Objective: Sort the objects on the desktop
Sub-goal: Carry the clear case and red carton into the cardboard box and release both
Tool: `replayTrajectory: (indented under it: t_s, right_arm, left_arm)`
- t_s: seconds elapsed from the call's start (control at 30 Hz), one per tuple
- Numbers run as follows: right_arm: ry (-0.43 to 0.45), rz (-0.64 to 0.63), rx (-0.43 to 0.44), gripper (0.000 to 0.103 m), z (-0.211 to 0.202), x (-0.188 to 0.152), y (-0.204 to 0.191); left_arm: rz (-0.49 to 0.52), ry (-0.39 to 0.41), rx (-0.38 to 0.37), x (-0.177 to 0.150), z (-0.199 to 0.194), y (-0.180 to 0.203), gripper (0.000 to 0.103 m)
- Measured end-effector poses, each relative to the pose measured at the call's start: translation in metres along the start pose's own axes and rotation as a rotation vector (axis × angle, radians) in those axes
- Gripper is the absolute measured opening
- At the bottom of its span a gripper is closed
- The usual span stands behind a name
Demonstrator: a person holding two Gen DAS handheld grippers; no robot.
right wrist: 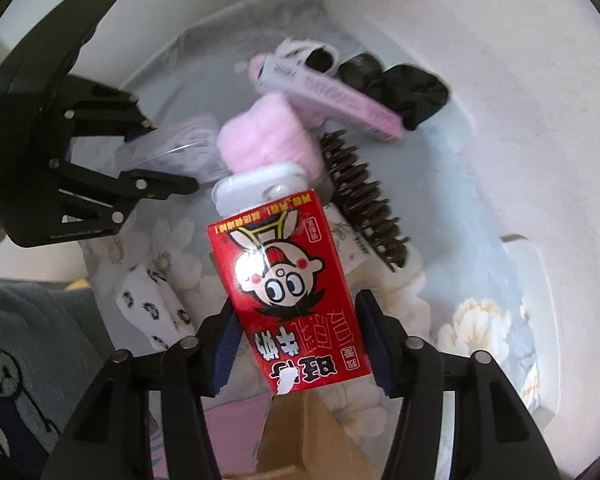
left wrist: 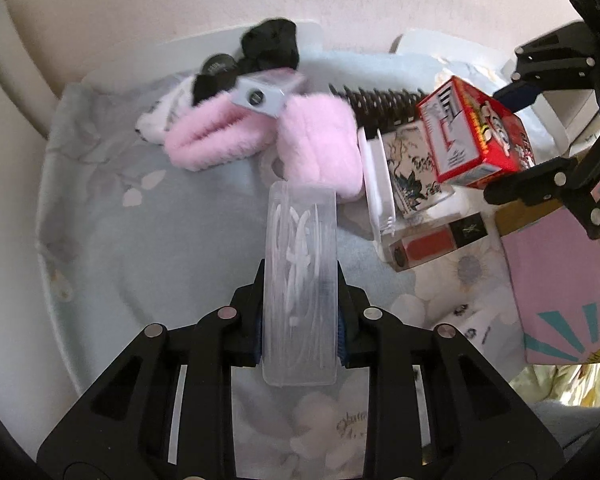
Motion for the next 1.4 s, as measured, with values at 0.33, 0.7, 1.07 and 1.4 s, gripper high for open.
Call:
replayTrajectory:
  t_s: [0.33,0.7,1.07,1.4]
  right_arm:
    - [0.167,0.164,0.032,0.052,-0.076,-0.037,-0.009]
    - [0.290,0.393,0.012,0.052,-0.117,-0.111,-0.016]
    - [0.259,0.671,0.005,0.052,-0.102,-0.230,-0.010]
    - [0.149,0.828,0.024,0.052,-0.051,-0.291,-0.006]
  left_arm:
    - [-0.011,0.105,0.046,0.007,-0.083,-0.004,0.023]
    - [0.102,0.257,-0.002,0.033,-0.162,0.062,0.023]
    - [0.294,0.242,-0.107,0.050,-0.160,0.182,0.023]
    - [0.436,0.078,-0.095,0.050,-0.088,0.288,0.023]
Point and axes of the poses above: each gripper's, at about its wrist camera, not at the fingertips, and z roughly the way its jaws point, y to its right, x to its top, the point moved 1 cm from there along z, roughly the way its jaws point, and after that the axes turned 12 degrees about -y, right-handed, at the moved point
